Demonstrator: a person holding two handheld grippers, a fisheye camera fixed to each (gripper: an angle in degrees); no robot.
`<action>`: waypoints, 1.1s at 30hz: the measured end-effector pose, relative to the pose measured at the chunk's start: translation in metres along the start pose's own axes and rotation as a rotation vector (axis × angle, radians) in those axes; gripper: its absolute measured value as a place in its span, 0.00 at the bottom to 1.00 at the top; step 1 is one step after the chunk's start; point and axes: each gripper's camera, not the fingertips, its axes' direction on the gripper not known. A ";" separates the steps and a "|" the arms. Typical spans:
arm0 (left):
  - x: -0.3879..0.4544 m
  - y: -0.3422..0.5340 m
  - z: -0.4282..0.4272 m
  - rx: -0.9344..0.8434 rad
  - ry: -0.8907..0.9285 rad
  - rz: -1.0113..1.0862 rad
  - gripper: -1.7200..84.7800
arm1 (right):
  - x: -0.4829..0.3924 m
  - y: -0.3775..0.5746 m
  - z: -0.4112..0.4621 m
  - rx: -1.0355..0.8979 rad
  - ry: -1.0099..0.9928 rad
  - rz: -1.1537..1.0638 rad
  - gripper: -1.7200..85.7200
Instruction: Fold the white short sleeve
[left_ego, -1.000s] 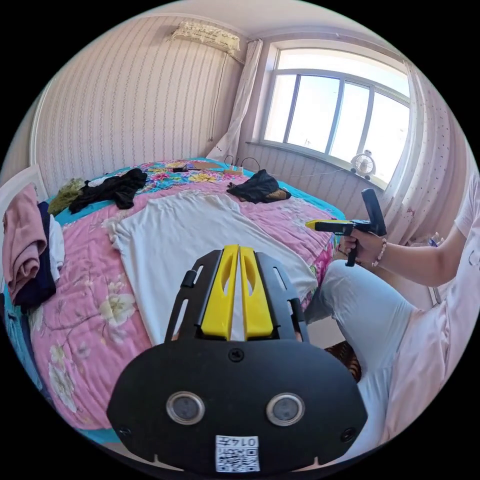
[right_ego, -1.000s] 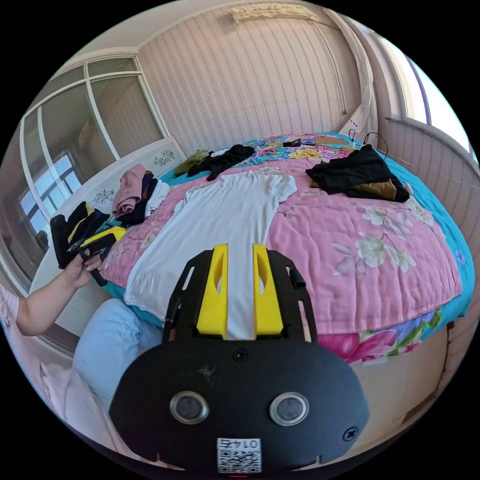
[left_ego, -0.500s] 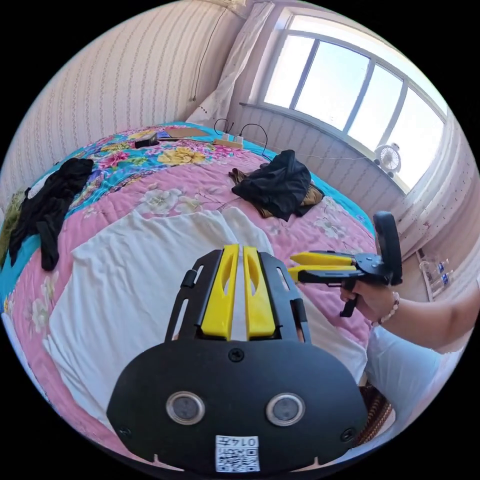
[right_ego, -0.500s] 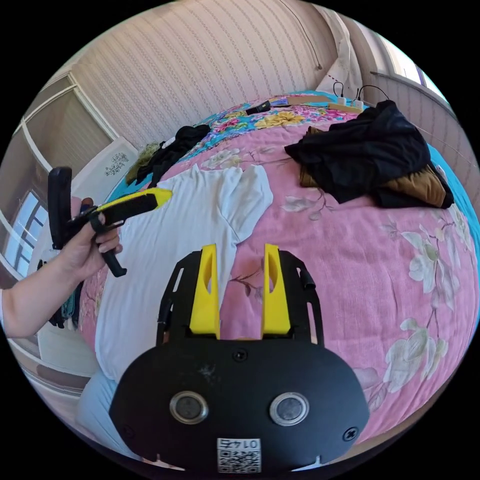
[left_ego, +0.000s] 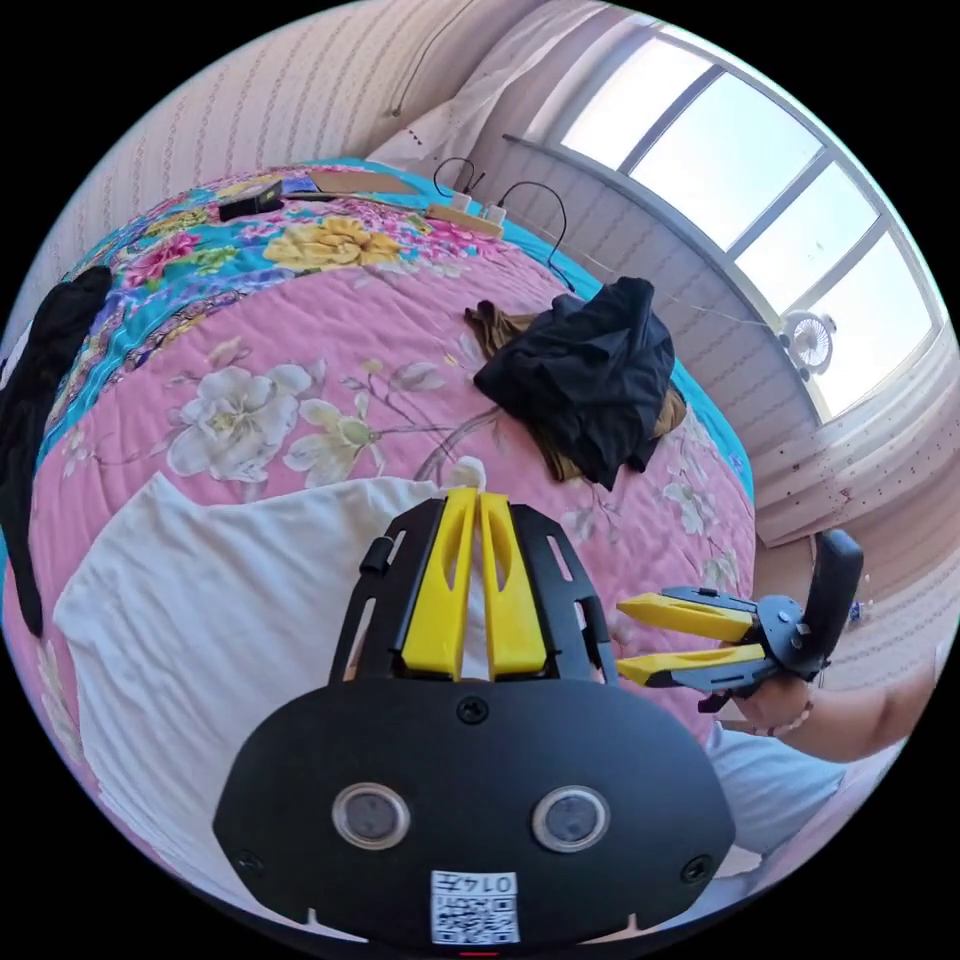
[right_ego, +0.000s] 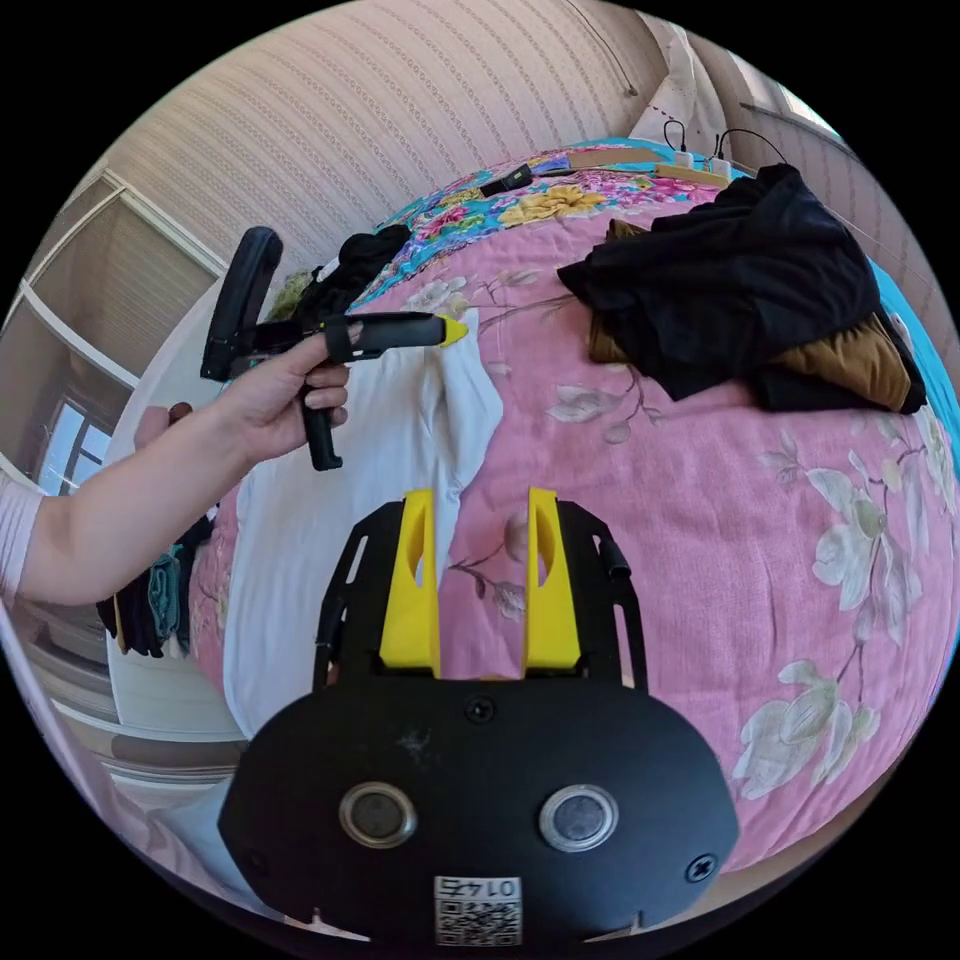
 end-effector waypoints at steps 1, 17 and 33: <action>-0.009 0.010 -0.015 0.036 -0.004 -0.012 0.01 | -0.001 -0.006 -0.003 0.020 -0.027 0.001 0.17; -0.089 0.069 -0.010 0.031 -0.083 -0.187 0.01 | -0.047 -0.084 -0.002 0.023 -0.229 -0.119 0.12; -0.001 -0.054 0.001 0.105 0.091 0.192 0.01 | -0.011 -0.097 -0.090 0.243 -0.254 0.193 0.03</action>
